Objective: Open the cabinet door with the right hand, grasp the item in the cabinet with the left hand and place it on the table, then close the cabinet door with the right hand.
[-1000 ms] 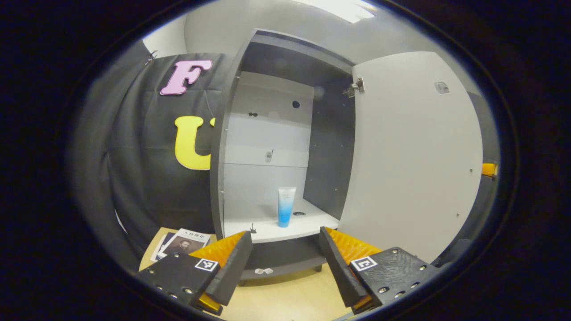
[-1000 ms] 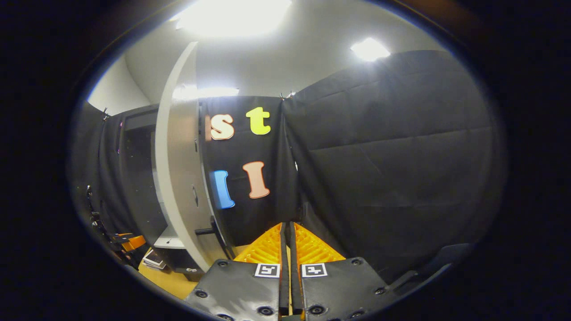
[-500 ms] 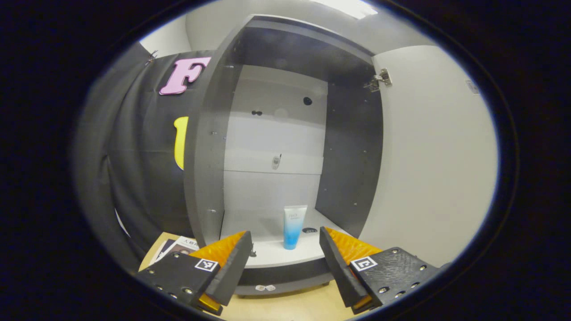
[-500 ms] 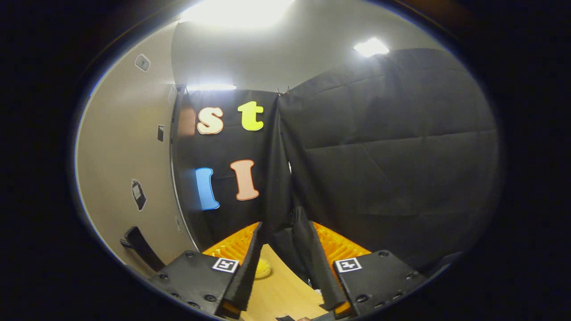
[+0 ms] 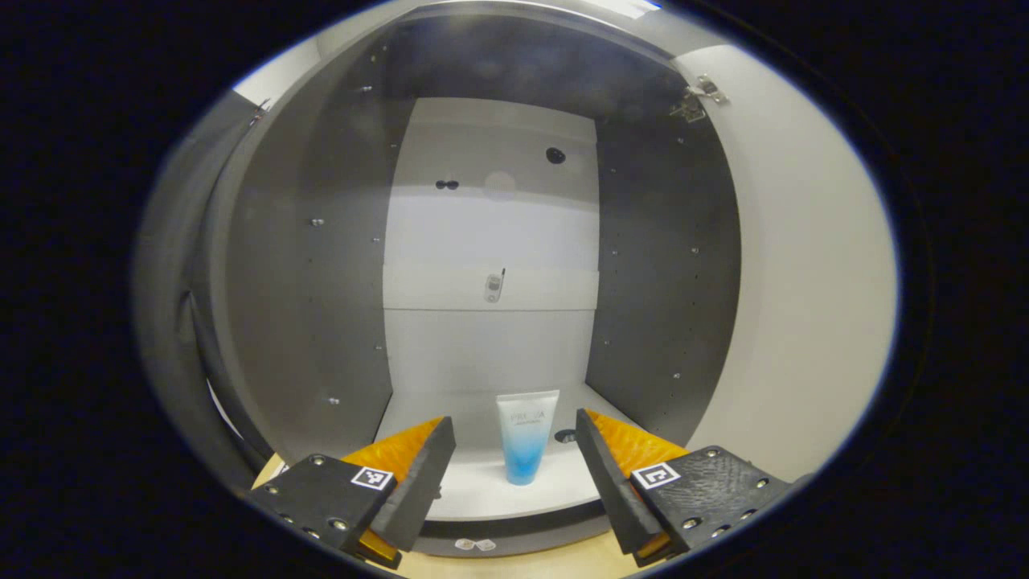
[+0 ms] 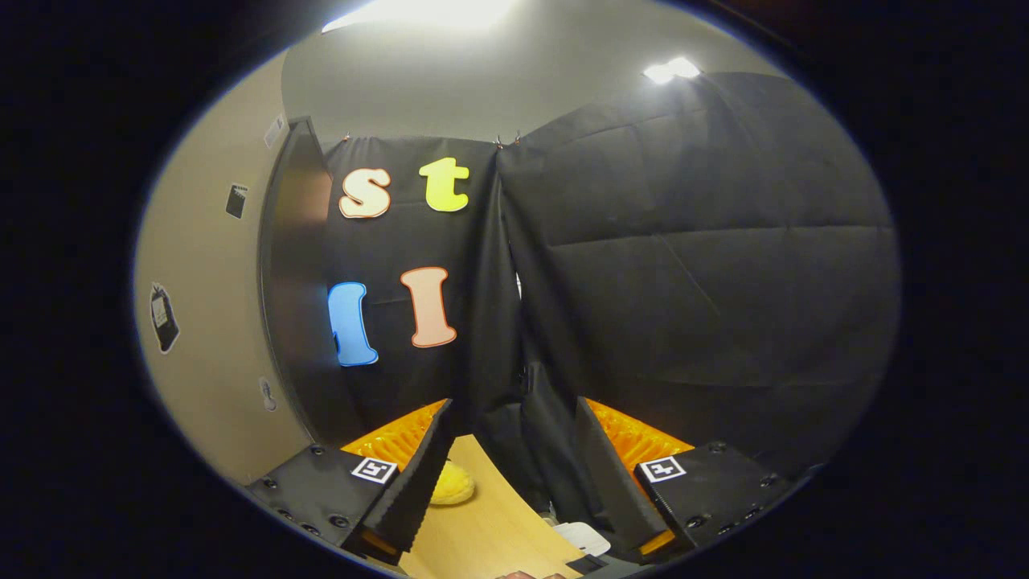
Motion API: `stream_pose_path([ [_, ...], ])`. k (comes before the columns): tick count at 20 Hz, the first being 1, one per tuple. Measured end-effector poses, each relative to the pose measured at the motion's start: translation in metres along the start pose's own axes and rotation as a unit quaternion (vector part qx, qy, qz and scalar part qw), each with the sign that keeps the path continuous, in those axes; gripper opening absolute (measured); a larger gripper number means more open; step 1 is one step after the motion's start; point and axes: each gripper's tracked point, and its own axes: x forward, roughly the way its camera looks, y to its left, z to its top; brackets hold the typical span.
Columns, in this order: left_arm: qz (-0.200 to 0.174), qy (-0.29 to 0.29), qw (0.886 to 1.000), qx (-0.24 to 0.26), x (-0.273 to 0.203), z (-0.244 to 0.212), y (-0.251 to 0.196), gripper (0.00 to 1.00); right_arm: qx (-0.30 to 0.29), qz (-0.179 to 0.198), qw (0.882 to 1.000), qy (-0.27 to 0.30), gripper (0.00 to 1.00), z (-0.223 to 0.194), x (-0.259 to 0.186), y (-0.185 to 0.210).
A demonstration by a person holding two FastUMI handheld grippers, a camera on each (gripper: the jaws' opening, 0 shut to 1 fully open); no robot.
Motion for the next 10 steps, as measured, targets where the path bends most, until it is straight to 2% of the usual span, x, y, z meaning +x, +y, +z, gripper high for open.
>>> stream_pose_path([
  [2,0.006,0.004,1.000,0.001,0.014,-0.006,-0.003,0.91,-0.001,-0.007,1.000,-0.006,0.90,-0.001,0.007,-0.006],
  [4,0.014,0.011,1.000,0.005,0.027,-0.015,-0.006,0.92,0.005,-0.005,1.000,-0.004,0.94,-0.006,0.011,-0.007],
  [7,0.014,0.019,1.000,0.008,0.044,-0.025,-0.013,0.91,0.003,-0.003,1.000,0.010,0.94,-0.013,0.023,-0.009],
  [10,0.029,0.023,0.999,0.011,0.058,-0.033,-0.012,0.92,0.001,-0.001,1.000,0.016,0.93,-0.016,0.030,-0.012],
])
